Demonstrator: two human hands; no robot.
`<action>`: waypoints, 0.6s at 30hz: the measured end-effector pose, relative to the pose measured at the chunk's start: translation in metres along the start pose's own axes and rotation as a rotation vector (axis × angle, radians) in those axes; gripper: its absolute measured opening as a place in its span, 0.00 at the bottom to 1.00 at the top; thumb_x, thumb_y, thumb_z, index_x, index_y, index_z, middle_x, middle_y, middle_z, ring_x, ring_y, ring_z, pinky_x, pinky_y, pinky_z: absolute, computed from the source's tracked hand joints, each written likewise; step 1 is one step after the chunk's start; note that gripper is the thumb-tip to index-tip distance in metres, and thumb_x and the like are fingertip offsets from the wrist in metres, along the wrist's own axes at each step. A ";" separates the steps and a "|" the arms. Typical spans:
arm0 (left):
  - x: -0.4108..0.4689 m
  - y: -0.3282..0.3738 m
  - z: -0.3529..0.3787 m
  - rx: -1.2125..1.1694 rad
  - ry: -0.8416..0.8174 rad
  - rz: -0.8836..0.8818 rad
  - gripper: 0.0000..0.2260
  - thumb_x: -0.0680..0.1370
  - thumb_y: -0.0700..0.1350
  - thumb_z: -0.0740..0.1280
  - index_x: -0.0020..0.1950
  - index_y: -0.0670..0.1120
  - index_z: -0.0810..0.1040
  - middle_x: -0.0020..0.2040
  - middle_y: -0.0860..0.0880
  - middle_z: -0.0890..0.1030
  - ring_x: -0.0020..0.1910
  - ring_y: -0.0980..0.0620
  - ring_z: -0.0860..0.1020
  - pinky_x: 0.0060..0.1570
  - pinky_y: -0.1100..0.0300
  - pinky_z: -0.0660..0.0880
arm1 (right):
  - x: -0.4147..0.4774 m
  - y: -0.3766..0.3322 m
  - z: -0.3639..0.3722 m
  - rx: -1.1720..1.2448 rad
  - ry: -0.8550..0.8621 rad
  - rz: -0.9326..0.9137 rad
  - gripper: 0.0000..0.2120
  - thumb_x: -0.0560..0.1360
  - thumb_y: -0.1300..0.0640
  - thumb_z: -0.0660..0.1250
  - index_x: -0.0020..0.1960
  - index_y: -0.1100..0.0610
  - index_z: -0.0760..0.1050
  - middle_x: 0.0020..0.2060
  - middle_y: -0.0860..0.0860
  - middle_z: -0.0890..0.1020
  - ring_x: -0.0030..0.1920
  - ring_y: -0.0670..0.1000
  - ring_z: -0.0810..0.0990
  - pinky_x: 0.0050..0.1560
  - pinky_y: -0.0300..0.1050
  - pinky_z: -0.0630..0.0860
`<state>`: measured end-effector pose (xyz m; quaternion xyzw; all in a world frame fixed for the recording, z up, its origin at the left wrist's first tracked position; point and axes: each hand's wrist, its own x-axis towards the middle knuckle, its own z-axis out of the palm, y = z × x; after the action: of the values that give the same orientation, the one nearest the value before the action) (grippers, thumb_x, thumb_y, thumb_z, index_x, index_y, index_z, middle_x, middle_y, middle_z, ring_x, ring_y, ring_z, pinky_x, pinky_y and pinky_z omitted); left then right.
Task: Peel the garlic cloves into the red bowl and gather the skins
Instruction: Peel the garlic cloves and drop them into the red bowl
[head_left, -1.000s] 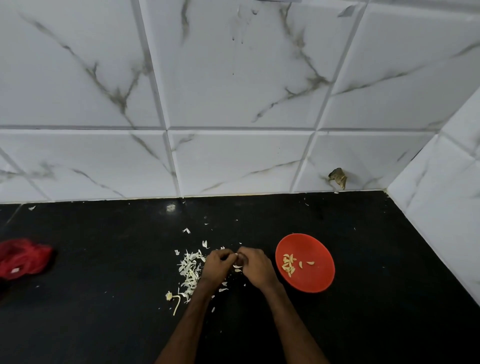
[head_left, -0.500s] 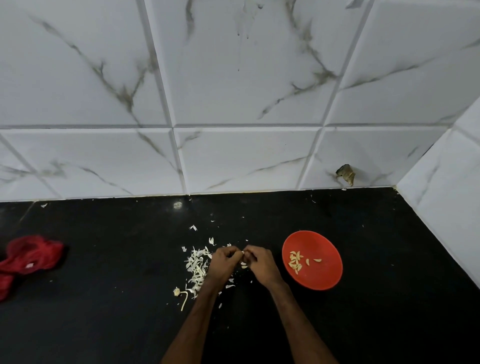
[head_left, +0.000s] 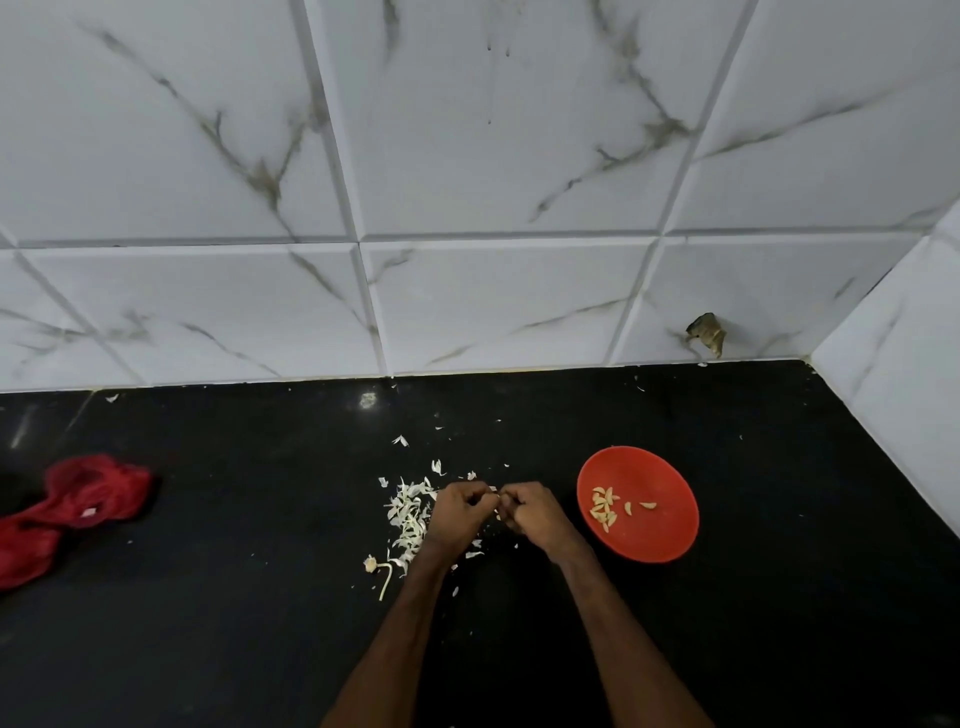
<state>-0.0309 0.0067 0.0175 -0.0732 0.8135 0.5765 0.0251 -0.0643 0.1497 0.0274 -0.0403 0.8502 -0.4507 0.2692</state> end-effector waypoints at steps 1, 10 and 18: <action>0.000 -0.001 0.000 -0.001 -0.006 -0.004 0.14 0.74 0.38 0.68 0.29 0.49 0.73 0.26 0.54 0.69 0.28 0.57 0.64 0.28 0.64 0.60 | -0.001 -0.001 -0.001 0.007 -0.015 0.016 0.09 0.74 0.71 0.57 0.39 0.67 0.75 0.28 0.49 0.74 0.30 0.45 0.71 0.32 0.40 0.66; 0.002 -0.005 -0.002 -0.078 -0.035 -0.060 0.16 0.77 0.35 0.64 0.30 0.45 0.75 0.29 0.49 0.72 0.29 0.55 0.67 0.31 0.62 0.64 | -0.010 -0.021 -0.015 -0.048 -0.107 0.035 0.16 0.83 0.60 0.57 0.39 0.55 0.74 0.30 0.48 0.75 0.24 0.41 0.69 0.24 0.33 0.63; 0.009 0.001 -0.003 -0.200 -0.067 -0.075 0.15 0.75 0.47 0.60 0.29 0.43 0.76 0.27 0.48 0.74 0.28 0.53 0.69 0.29 0.61 0.65 | -0.009 -0.029 -0.026 -0.034 -0.123 0.035 0.14 0.83 0.57 0.60 0.42 0.52 0.78 0.32 0.48 0.77 0.24 0.40 0.70 0.26 0.35 0.64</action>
<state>-0.0396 0.0033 0.0180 -0.0865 0.7474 0.6554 0.0665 -0.0743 0.1549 0.0660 -0.0573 0.8401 -0.4282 0.3280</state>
